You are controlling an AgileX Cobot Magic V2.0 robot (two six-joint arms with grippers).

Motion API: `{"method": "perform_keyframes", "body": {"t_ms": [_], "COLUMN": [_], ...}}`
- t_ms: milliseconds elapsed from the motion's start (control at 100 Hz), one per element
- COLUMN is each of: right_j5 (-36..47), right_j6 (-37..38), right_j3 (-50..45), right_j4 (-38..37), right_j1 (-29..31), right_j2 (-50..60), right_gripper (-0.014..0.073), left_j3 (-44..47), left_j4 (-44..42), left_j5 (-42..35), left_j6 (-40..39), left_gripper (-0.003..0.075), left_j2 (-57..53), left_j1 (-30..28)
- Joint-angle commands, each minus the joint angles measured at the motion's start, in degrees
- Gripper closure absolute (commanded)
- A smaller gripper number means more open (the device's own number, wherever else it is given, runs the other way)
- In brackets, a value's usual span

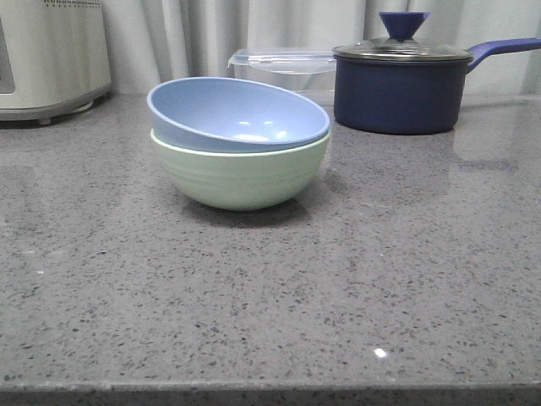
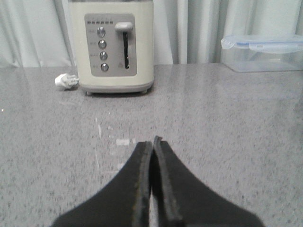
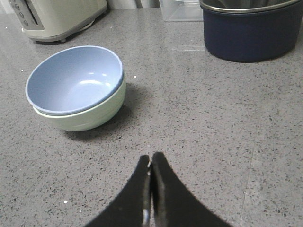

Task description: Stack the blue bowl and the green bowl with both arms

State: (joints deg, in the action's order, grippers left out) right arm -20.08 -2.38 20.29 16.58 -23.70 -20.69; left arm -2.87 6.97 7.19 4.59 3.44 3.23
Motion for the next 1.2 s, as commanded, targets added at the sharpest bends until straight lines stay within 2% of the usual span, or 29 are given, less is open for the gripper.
{"method": "perform_keyframes", "body": {"t_ms": [0, 160, 1190], "right_j5": [4.5, 4.5, 4.1], "right_j6": [-0.6, -0.6, -0.6], "right_j3": [1.5, 1.5, 1.5], "right_j4": [0.0, 0.0, 0.0], "right_j1": [0.4, 0.4, 0.4], "right_j2": [-0.3, -0.3, -0.4], "right_gripper": [0.0674, 0.0674, 0.0674], "left_j3": [1.0, 5.4, 5.3], "left_j4": [0.2, 0.2, 0.2], "left_j5": [-5.9, -9.2, -8.1], "left_j6": [-0.3, -0.3, -0.3], "left_gripper": [0.0741, 0.0741, 0.0741], "left_j2": [-2.0, -5.7, -5.7], "left_j1": [-0.2, -0.2, -0.2]}}
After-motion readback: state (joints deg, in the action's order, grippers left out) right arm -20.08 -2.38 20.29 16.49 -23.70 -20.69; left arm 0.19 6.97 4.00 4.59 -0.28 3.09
